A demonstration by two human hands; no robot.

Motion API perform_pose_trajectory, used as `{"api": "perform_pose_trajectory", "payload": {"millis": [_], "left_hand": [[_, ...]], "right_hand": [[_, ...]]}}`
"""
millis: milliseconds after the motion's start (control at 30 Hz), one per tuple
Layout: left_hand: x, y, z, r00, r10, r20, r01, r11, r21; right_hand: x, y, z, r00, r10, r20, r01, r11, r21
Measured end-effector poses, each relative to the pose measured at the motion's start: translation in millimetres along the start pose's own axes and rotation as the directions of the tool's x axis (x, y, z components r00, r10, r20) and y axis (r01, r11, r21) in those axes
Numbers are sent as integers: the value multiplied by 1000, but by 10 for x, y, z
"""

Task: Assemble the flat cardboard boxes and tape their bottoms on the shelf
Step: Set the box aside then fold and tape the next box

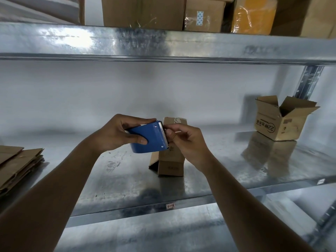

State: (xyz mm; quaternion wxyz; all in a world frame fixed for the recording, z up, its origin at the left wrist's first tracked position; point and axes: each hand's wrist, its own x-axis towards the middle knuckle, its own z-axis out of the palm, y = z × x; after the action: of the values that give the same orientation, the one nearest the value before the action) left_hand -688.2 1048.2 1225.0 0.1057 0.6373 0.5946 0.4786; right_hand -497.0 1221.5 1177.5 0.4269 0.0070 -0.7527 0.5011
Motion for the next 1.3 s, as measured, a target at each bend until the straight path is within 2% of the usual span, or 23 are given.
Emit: {"api": "perform_pose_trajectory", "payload": {"millis": [200, 433, 567, 667, 867, 1067, 1300], "left_hand": [[23, 63, 17, 1000, 0, 3, 1, 1000, -25], [86, 57, 30, 1000, -3, 27, 4, 1000, -31], [114, 41, 35, 999, 4, 42, -3, 1000, -25], [138, 45, 35, 998, 4, 55, -3, 1000, -16], [197, 147, 52, 994, -4, 109, 0, 999, 34], [226, 274, 37, 983, -33, 180, -8, 975, 223], [371, 427, -40, 970, -7, 245, -77, 939, 335]], "right_hand": [[-68, -73, -42, 999, 12, -48, -6, 992, 124], [-120, -87, -117, 998, 57, -3, -56, 989, 138], [-147, -150, -158, 986, 159, 44, -165, 958, 234], [-140, -126, -176, 987, 157, 35, -161, 965, 208], [-77, -66, -151, 971, 190, -145, -164, 971, 173], [4, -107, -141, 926, 271, -262, -258, 962, 86], [99, -110, -120, 864, 232, -447, -342, 921, -184]]}}
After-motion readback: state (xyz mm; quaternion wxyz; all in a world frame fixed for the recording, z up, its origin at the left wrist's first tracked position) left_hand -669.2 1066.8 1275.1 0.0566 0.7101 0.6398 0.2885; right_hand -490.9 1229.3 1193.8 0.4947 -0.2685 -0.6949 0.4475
